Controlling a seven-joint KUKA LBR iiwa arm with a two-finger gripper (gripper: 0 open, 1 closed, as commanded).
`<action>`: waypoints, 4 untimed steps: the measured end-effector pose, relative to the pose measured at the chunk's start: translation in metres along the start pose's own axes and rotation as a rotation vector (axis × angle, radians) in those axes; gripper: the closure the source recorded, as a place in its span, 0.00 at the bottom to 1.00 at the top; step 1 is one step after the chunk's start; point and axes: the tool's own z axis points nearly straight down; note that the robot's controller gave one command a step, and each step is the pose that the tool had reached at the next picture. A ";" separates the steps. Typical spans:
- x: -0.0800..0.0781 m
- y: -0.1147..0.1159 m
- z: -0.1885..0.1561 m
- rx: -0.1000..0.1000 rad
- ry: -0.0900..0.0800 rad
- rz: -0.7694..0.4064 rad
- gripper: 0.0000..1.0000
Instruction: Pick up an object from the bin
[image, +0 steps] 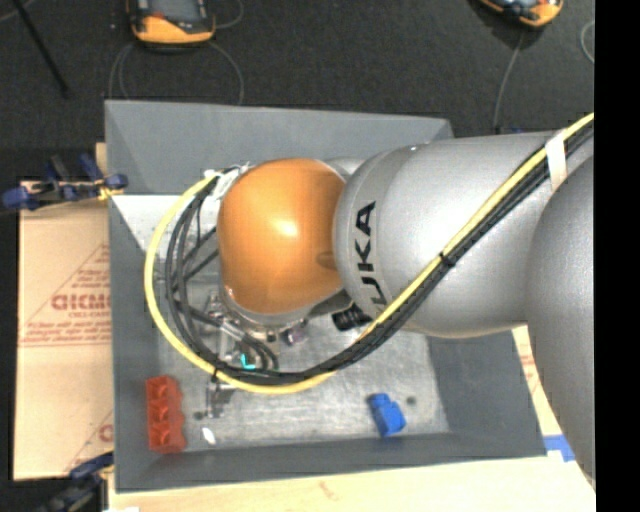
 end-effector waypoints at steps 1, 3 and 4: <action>0.012 0.011 0.121 0.002 -0.003 -0.176 0.00; -0.017 -0.077 0.149 -0.002 -0.013 -0.054 0.00; -0.050 -0.129 0.148 -0.003 -0.018 -0.309 0.00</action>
Offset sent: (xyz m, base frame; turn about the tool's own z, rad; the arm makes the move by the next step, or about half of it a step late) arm -0.0128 0.0128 -0.1181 -0.1776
